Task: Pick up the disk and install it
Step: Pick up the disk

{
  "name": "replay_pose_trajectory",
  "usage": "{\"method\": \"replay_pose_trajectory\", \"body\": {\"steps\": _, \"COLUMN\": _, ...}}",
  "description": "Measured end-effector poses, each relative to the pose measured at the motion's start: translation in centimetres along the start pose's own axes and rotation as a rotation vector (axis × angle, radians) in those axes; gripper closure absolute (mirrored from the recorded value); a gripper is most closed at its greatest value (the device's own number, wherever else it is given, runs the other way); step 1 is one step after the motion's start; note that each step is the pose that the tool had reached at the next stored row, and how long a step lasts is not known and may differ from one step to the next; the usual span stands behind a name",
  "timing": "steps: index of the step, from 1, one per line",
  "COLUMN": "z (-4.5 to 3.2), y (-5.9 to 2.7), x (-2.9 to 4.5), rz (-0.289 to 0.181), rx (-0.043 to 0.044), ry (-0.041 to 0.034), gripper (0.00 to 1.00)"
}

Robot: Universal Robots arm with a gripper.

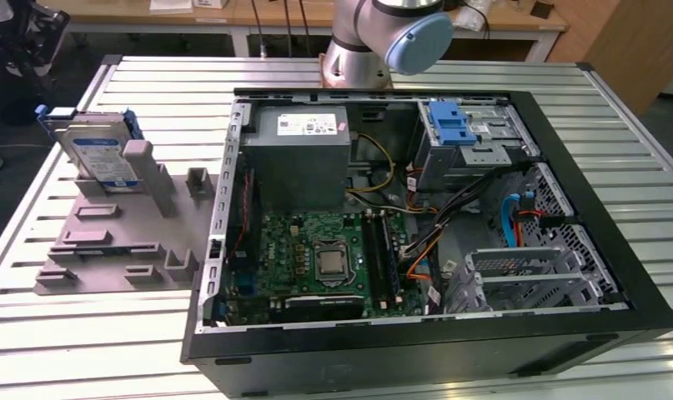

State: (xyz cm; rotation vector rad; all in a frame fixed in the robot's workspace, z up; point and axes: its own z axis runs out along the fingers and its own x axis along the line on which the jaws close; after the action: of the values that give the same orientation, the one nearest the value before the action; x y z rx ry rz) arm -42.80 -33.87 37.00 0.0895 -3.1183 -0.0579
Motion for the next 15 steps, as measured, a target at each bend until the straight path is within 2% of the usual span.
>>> {"method": "replay_pose_trajectory", "body": {"steps": 15, "z": 0.22, "y": -0.01, "x": 0.00, "rz": -0.272, "rx": 0.0057, "ry": 0.0104, "gripper": 0.89}}
